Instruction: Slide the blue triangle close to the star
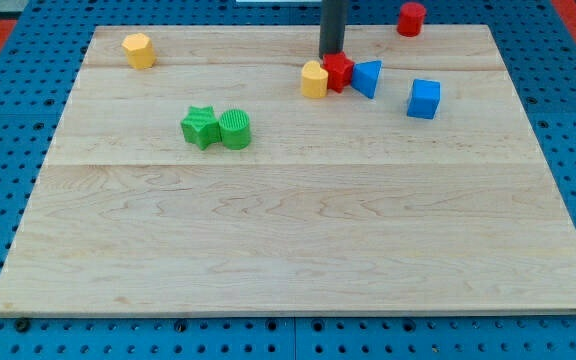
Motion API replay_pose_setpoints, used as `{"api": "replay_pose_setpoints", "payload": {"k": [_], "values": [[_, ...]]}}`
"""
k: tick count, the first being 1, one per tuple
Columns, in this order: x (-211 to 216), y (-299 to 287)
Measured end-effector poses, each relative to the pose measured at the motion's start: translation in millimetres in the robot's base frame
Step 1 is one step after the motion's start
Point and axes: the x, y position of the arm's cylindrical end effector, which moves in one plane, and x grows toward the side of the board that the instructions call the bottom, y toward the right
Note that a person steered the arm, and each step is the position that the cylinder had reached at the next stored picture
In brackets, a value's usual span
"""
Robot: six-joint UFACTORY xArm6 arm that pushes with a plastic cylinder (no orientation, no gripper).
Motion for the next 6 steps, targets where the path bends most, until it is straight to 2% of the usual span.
{"api": "replay_pose_setpoints", "payload": {"k": [2,3,4,5,6], "values": [[-14,155],[-66,179],[-73,177],[-69,138],[-17,78]]}}
